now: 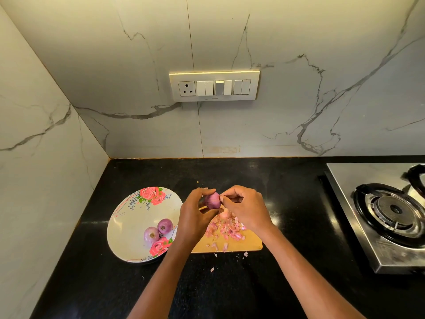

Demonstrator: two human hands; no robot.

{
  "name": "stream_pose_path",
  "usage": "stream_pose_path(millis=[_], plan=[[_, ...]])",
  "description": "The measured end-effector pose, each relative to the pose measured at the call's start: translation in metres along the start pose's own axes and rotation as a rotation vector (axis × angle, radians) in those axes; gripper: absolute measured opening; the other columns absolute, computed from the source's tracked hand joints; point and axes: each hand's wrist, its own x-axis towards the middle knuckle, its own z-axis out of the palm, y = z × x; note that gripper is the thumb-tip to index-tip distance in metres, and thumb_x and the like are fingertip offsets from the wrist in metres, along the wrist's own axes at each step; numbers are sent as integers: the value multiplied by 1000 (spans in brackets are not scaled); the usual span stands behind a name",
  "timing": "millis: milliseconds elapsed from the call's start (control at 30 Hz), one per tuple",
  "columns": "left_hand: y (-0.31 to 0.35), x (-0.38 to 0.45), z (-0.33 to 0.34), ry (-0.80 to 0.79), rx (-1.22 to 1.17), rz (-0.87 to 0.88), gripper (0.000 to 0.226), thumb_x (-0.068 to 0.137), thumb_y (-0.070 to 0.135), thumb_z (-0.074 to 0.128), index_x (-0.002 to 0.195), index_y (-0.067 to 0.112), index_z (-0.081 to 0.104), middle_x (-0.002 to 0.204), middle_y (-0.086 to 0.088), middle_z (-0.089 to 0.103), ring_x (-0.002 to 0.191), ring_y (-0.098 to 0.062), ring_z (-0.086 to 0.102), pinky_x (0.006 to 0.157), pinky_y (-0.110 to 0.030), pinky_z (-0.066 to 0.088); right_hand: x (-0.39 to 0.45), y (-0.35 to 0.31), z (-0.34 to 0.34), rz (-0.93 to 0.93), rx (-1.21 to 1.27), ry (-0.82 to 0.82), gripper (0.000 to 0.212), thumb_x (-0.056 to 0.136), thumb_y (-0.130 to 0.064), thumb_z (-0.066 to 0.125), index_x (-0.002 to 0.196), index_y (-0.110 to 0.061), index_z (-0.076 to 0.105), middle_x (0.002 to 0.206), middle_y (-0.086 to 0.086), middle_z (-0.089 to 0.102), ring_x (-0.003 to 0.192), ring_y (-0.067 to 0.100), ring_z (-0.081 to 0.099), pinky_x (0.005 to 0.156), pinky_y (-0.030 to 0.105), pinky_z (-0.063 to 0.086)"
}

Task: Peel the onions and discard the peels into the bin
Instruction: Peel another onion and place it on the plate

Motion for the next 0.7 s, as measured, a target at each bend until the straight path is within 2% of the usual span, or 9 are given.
stream_pose_path(millis=[133,233,300,433,700], plan=[[4,1,-4,-63,-97,-70,50,79,17,84,115,40,58,121,15,61,104,-7,67,80,-12,55,-2,0,-3,13,50,2,13,94,-24,72,106,-27,77,95,-19,73,92,-7,66,77,8,50],[6,1,-7,-93,-191,-115,33,89,28,75,117,39,64,127,9,64,111,-11,67,88,-23,58,-2,1,-5,21,69,-22,13,95,-27,71,106,-27,77,96,-19,73,94,-7,66,78,8,50],[11,-1,-8,-85,-285,-157,27,91,35,69,118,33,67,125,6,66,109,-12,69,85,-24,59,-2,0,-5,18,79,-35,15,94,-31,72,106,-26,78,97,-18,74,94,-7,66,78,9,51],[13,-2,-7,-66,-352,-170,30,91,32,69,120,24,69,120,5,68,110,-12,69,83,-24,59,-3,-2,-4,-4,60,-22,14,91,-32,75,102,-26,79,93,-17,74,91,-4,67,77,10,51],[17,-3,-4,-55,-419,-211,37,86,33,68,121,21,68,121,3,68,108,-12,71,81,-22,59,-5,-4,-4,-27,-18,16,7,90,-27,76,96,-26,79,85,-20,71,87,-5,66,72,8,50]])
